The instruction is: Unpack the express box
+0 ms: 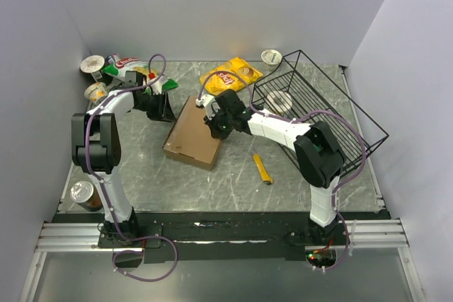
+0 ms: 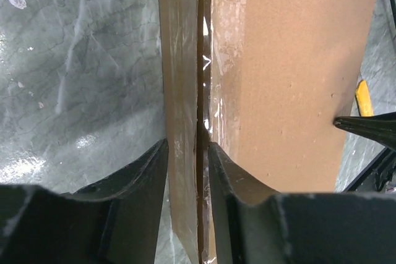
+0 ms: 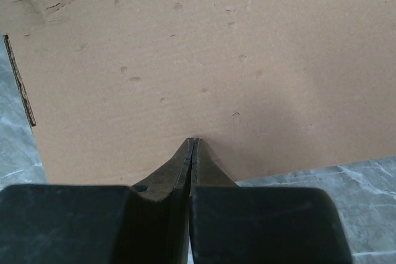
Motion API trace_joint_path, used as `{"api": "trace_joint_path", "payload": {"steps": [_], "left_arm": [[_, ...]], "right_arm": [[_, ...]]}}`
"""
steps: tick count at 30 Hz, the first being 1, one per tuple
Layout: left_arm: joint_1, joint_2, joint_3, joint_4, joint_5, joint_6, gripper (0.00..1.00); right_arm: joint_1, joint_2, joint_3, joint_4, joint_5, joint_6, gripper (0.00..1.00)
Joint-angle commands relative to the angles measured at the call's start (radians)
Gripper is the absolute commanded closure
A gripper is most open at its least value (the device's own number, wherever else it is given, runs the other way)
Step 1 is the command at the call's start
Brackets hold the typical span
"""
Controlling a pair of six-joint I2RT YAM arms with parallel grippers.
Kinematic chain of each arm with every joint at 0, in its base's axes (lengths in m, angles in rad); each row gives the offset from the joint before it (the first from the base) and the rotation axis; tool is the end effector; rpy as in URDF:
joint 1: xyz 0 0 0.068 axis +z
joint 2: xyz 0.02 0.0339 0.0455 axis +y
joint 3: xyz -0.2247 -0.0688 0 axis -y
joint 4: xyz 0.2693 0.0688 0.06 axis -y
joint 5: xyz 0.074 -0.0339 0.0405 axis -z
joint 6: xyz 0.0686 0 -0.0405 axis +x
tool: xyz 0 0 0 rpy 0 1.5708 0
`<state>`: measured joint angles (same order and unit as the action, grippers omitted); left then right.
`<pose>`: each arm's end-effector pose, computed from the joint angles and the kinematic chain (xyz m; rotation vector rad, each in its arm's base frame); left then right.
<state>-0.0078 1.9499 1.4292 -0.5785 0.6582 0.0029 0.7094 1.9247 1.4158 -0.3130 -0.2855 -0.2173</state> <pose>0.4246 -0.0453 0.1261 0.2224 2.5433 -0.8705 0.3345 0.3126 0.1431 -1.2052 2.1061 0.5696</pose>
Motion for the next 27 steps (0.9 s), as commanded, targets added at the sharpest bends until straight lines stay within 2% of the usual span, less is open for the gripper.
{"api": "trace_joint_path", "payload": {"steps": [1, 9, 13, 15, 16, 19, 24, 27], "left_arm": [[0.005, 0.021, 0.028, 0.029, 0.031, -0.014, 0.64], [0.005, 0.055, 0.056, 0.003, 0.046, 0.045, 0.69], [0.005, 0.058, 0.074, -0.014, 0.096, 0.072, 0.69], [0.006, 0.063, 0.083, -0.029, 0.078, 0.077, 0.74], [0.006, 0.066, 0.086, -0.035, 0.055, 0.081, 0.81], [0.005, 0.076, 0.092, -0.061, -0.012, 0.109, 0.90], [0.031, 0.090, 0.070, -0.070, -0.077, 0.117, 0.94], [0.043, 0.081, 0.050, -0.052, -0.065, 0.105, 0.98]], "right_arm": [[0.007, 0.011, 0.025, 0.014, -0.001, 0.010, 1.00], [0.009, 0.016, 0.023, 0.015, -0.001, 0.021, 1.00], [0.007, 0.014, 0.020, 0.017, 0.002, 0.022, 1.00], [0.009, 0.016, 0.018, 0.017, 0.005, 0.022, 1.00], [0.007, 0.017, 0.017, 0.017, 0.003, 0.022, 1.00], [0.007, 0.019, 0.015, 0.014, 0.000, 0.022, 1.00], [0.009, 0.011, 0.005, 0.011, 0.005, 0.018, 1.00], [0.007, 0.008, -0.003, 0.008, 0.009, 0.013, 1.00]]}}
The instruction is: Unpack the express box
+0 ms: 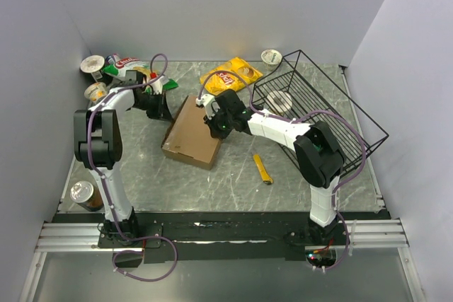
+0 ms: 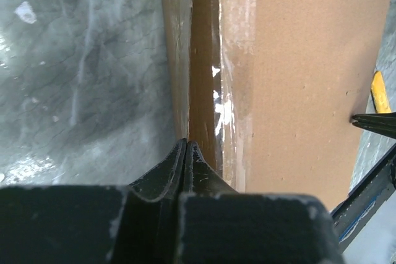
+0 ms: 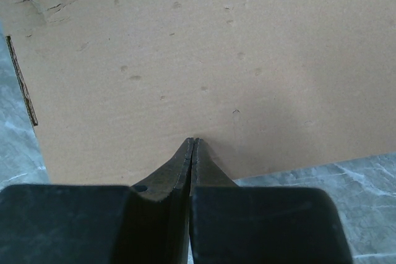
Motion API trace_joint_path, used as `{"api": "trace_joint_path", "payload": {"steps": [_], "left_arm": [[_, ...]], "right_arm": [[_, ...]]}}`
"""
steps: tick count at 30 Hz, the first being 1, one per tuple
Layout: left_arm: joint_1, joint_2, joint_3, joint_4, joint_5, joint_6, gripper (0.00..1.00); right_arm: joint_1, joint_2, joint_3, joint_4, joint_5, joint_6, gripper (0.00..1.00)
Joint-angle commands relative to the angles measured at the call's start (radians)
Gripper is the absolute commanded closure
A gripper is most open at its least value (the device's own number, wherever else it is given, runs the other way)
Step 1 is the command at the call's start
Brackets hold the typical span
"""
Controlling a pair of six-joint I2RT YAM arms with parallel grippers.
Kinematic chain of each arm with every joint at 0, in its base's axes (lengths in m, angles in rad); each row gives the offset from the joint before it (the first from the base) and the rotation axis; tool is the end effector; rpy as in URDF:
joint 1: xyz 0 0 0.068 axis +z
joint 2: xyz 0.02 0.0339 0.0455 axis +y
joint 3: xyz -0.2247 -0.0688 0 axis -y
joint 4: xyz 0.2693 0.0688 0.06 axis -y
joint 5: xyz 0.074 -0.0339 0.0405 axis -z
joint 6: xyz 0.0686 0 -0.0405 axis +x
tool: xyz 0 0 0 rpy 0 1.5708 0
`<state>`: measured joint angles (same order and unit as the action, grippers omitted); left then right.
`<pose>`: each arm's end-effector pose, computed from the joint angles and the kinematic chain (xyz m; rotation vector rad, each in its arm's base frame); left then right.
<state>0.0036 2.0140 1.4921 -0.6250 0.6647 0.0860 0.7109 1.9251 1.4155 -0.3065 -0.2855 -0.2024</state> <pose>0.4325 -0.0408 0.1176 0.2960 2.5554 -0.8599 0.3345 0.3136 0.1434 -1.1903 2.1103 0.5776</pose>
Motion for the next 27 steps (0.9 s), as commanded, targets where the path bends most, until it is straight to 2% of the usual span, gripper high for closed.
{"api": "trace_joint_path", "payload": {"steps": [1, 10, 17, 20, 21, 23, 24, 25, 27], "left_arm": [[0.032, 0.017, -0.018, -0.002, -0.071, 0.020, 0.99], [0.053, 0.038, -0.043, 0.001, -0.059, 0.018, 0.99], [0.058, 0.080, -0.033, -0.028, -0.100, 0.041, 0.99], [0.059, 0.094, -0.033, -0.039, -0.076, 0.058, 0.99], [0.061, 0.097, -0.029, -0.045, -0.024, 0.067, 0.98], [0.064, 0.114, -0.021, -0.067, 0.015, 0.078, 0.90], [0.064, 0.120, -0.013, -0.074, 0.047, 0.081, 0.80], [0.065, 0.126, -0.007, -0.087, 0.114, 0.099, 0.75], [0.065, 0.138, 0.000, -0.105, 0.137, 0.089, 0.61]], "right_arm": [[0.005, 0.008, -0.004, 0.000, 0.011, -0.005, 1.00], [0.005, 0.009, -0.018, -0.011, 0.011, -0.014, 1.00], [0.006, 0.012, -0.023, -0.023, -0.001, -0.014, 1.00], [0.004, 0.011, -0.026, -0.026, 0.000, -0.015, 1.00], [0.004, 0.009, -0.029, -0.026, -0.001, -0.015, 1.00], [0.002, 0.009, -0.030, -0.028, -0.003, -0.017, 1.00], [0.002, 0.009, -0.030, -0.028, -0.001, -0.017, 1.00], [0.004, 0.009, -0.030, -0.028, -0.003, -0.019, 1.00], [0.004, 0.009, -0.030, -0.025, -0.003, -0.019, 1.00]]}}
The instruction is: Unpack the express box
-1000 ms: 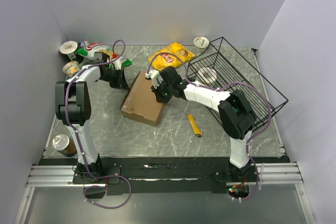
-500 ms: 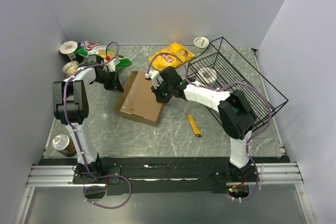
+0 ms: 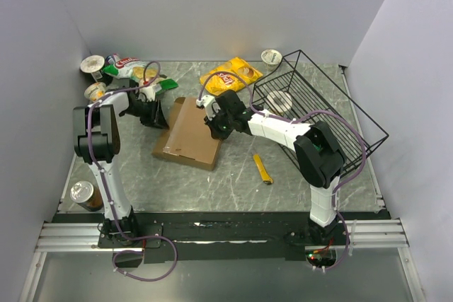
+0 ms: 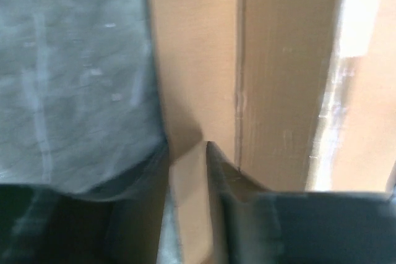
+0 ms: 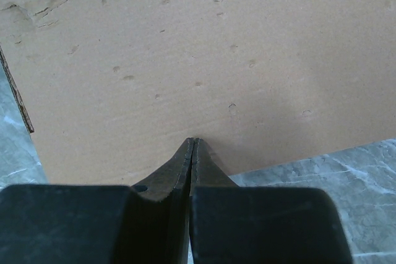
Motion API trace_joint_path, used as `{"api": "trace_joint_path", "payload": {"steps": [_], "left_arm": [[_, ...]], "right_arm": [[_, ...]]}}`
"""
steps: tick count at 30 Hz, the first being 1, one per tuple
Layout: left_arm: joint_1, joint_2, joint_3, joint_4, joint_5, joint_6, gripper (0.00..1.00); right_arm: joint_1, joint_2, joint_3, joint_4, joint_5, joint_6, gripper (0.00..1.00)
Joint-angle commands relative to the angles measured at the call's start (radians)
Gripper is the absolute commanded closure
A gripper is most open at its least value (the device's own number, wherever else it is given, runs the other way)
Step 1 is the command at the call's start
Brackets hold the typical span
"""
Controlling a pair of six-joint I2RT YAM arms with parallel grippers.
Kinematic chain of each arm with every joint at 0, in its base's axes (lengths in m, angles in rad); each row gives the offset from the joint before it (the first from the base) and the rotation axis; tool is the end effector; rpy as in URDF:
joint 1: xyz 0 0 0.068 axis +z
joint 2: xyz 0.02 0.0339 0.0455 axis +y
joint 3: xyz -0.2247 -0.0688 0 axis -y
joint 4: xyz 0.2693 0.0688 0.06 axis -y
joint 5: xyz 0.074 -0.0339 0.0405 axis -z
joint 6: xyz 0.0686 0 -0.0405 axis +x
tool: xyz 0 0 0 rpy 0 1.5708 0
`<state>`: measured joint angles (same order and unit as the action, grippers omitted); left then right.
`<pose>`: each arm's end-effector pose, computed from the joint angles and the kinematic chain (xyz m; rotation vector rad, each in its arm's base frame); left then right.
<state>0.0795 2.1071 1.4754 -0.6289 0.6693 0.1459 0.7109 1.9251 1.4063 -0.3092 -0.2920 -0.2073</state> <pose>0.4286 -0.0085 0.0743 0.2306 2.6287 -0.8641 0.3327 0.3125 0.1399 -1.2017 2.1170 0.5819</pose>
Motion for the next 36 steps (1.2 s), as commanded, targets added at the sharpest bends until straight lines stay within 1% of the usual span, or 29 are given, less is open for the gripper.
{"api": "trace_joint_path", "payload": {"steps": [1, 3, 4, 5, 7, 8, 9, 11, 12, 15, 19, 20, 22, 25, 26, 28, 29, 32, 36], "left_arm": [[-0.012, 0.045, 0.016, -0.106, 0.175, 0.035, 0.58], [-0.011, 0.054, 0.020, -0.129, 0.203, 0.044, 0.54], [-0.012, 0.060, 0.023, -0.137, 0.213, 0.049, 0.54], [-0.012, 0.068, 0.025, -0.141, 0.220, 0.050, 0.55], [-0.012, 0.073, 0.026, -0.150, 0.234, 0.055, 0.59], [-0.012, 0.086, 0.036, -0.161, 0.274, 0.061, 0.63], [-0.012, 0.094, 0.040, -0.172, 0.295, 0.075, 0.72], [-0.011, 0.105, 0.043, -0.189, 0.352, 0.084, 0.80], [-0.011, 0.105, 0.042, -0.186, 0.355, 0.083, 0.86], [-0.009, 0.096, 0.049, -0.192, 0.366, 0.081, 0.97], [0.000, 0.028, 0.069, -0.212, 0.415, 0.078, 0.99], [0.003, -0.011, 0.085, -0.235, 0.441, 0.081, 0.99], [0.005, -0.044, 0.108, -0.267, 0.498, 0.098, 0.99], [0.003, -0.116, 0.148, -0.273, 0.529, 0.072, 0.99], [0.003, -0.151, 0.161, -0.267, 0.530, 0.060, 0.99], [0.003, -0.186, 0.178, -0.246, 0.518, 0.017, 0.99], [0.003, -0.214, 0.196, -0.239, 0.512, 0.002, 0.99], [0.003, -0.255, 0.256, -0.235, 0.475, -0.046, 0.99], [0.003, -0.297, 0.319, -0.226, 0.394, -0.114, 0.99]], "right_arm": [[0.004, 0.009, -0.021, -0.024, 0.002, -0.014, 1.00], [0.002, 0.009, -0.021, -0.019, -0.001, -0.012, 1.00], [0.002, 0.009, -0.021, -0.019, -0.001, -0.011, 1.00], [0.002, 0.008, -0.021, -0.019, -0.004, -0.010, 1.00], [0.002, 0.008, -0.021, -0.019, -0.004, -0.012, 1.00], [0.004, 0.008, -0.023, -0.021, -0.004, -0.011, 1.00], [0.004, 0.006, -0.023, -0.021, -0.003, -0.012, 1.00], [0.002, 0.005, -0.021, -0.021, -0.001, -0.014, 1.00], [0.002, 0.006, -0.021, -0.022, 0.002, -0.014, 1.00], [0.001, 0.005, -0.015, -0.022, 0.004, -0.021, 1.00], [-0.011, -0.017, 0.023, -0.016, 0.027, -0.053, 1.00], [-0.020, -0.031, 0.052, -0.016, 0.025, -0.063, 1.00], [-0.027, -0.072, 0.086, -0.022, 0.022, -0.089, 1.00], [-0.040, -0.124, 0.164, -0.044, -0.028, -0.087, 1.00], [-0.047, -0.132, 0.216, -0.054, -0.059, -0.081, 1.00], [-0.054, -0.140, 0.276, -0.097, -0.094, -0.054, 1.00], [-0.056, -0.140, 0.330, -0.106, -0.117, -0.046, 1.00], [-0.057, -0.143, 0.419, -0.113, -0.188, 0.002, 1.00], [-0.050, -0.152, 0.476, -0.082, -0.251, 0.080, 1.00]]}}
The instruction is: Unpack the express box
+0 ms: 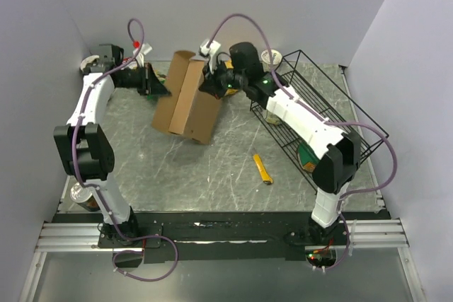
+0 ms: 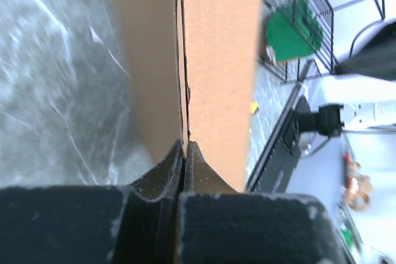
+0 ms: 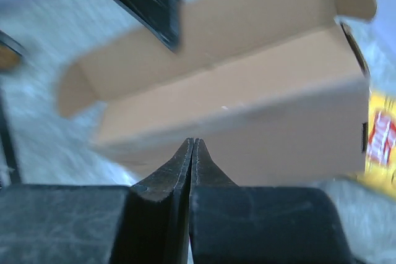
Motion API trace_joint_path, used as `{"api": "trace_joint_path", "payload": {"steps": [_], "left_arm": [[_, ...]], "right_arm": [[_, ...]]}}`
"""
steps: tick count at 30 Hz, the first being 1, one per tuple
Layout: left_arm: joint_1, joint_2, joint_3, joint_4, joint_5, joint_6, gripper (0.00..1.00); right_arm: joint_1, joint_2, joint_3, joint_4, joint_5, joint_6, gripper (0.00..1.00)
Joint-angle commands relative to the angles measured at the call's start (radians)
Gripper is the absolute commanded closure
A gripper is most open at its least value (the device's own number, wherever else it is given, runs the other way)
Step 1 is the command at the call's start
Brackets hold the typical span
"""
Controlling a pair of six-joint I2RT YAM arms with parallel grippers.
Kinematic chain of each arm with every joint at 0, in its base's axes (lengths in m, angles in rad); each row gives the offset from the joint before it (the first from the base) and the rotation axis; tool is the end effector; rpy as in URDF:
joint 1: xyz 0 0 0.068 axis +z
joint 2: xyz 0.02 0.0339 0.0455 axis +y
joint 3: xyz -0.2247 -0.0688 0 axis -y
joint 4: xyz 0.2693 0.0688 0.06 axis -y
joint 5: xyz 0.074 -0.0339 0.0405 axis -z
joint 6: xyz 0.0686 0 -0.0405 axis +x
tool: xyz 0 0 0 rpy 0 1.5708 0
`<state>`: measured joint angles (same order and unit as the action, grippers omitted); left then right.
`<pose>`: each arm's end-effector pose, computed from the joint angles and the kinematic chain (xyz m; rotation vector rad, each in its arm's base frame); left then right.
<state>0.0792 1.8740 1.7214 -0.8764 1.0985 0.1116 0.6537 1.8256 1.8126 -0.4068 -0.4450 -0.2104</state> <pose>0.4202 -0.0279 0.2562 0.4112 2.2026 -1.2875 0.3558 0.3098 0.3320 -1.1034 1.6923 0.7262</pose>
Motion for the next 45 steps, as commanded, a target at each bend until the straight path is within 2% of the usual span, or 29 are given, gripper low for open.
{"api": "trace_joint_path", "payload": {"steps": [1, 7, 14, 19, 25, 29, 34, 35, 36, 38, 39, 40, 41, 42, 45], "left_arm": [[0.004, -0.079, 0.081, 0.025, -0.051, -0.090, 0.99], [-0.007, -0.127, 0.046, 0.007, -0.129, -0.105, 0.99], [-0.062, -0.182, -0.089, 0.040, -0.097, -0.176, 0.99], [-0.114, -0.199, -0.170, 0.082, -0.083, -0.196, 0.99], [-0.116, -0.177, -0.140, 0.083, -0.039, -0.214, 0.99], [-0.111, -0.165, -0.123, 0.102, 0.052, -0.242, 0.99], [-0.096, -0.165, -0.178, 0.209, 0.216, -0.358, 0.99], [-0.091, -0.164, -0.196, 0.256, 0.280, -0.448, 0.99], [-0.084, -0.165, -0.219, 0.407, 0.398, -0.533, 0.99], [-0.081, -0.167, -0.292, 0.610, 0.481, -0.779, 0.99], [-0.082, -0.164, -0.281, 0.641, 0.497, -0.788, 0.99], [-0.082, -0.159, -0.260, 0.595, 0.515, -0.750, 0.99], [-0.081, -0.151, -0.232, 0.532, 0.517, -0.630, 0.99], [-0.044, -0.133, -0.191, 0.417, 0.518, -0.580, 0.99], [0.005, -0.122, -0.196, 0.415, 0.492, -0.562, 0.99]], "right_arm": [[0.015, -0.054, 0.073, 0.020, -0.098, 0.088, 1.00], [0.038, -0.039, 0.050, 0.026, -0.093, 0.083, 0.99], [0.038, 0.020, 0.004, 0.043, -0.008, 0.095, 0.99], [0.046, 0.073, -0.045, 0.049, -0.001, 0.095, 1.00], [0.060, 0.104, -0.137, 0.052, 0.064, 0.048, 1.00], [0.058, 0.115, -0.188, 0.062, 0.106, 0.020, 1.00], [0.060, 0.152, -0.207, 0.069, 0.143, 0.003, 1.00], [0.061, 0.159, -0.207, 0.069, 0.158, 0.003, 1.00], [0.058, 0.172, -0.208, 0.068, 0.164, -0.003, 1.00], [0.058, 0.182, -0.223, 0.066, 0.199, -0.017, 1.00], [0.058, 0.182, -0.231, 0.068, 0.210, -0.024, 1.00], [0.058, 0.179, -0.248, 0.066, 0.215, -0.032, 1.00], [0.055, 0.175, -0.256, 0.066, 0.213, -0.044, 1.00], [0.052, 0.160, -0.262, 0.065, 0.210, -0.049, 1.00], [0.043, 0.121, -0.272, 0.059, 0.198, -0.050, 1.00]]}}
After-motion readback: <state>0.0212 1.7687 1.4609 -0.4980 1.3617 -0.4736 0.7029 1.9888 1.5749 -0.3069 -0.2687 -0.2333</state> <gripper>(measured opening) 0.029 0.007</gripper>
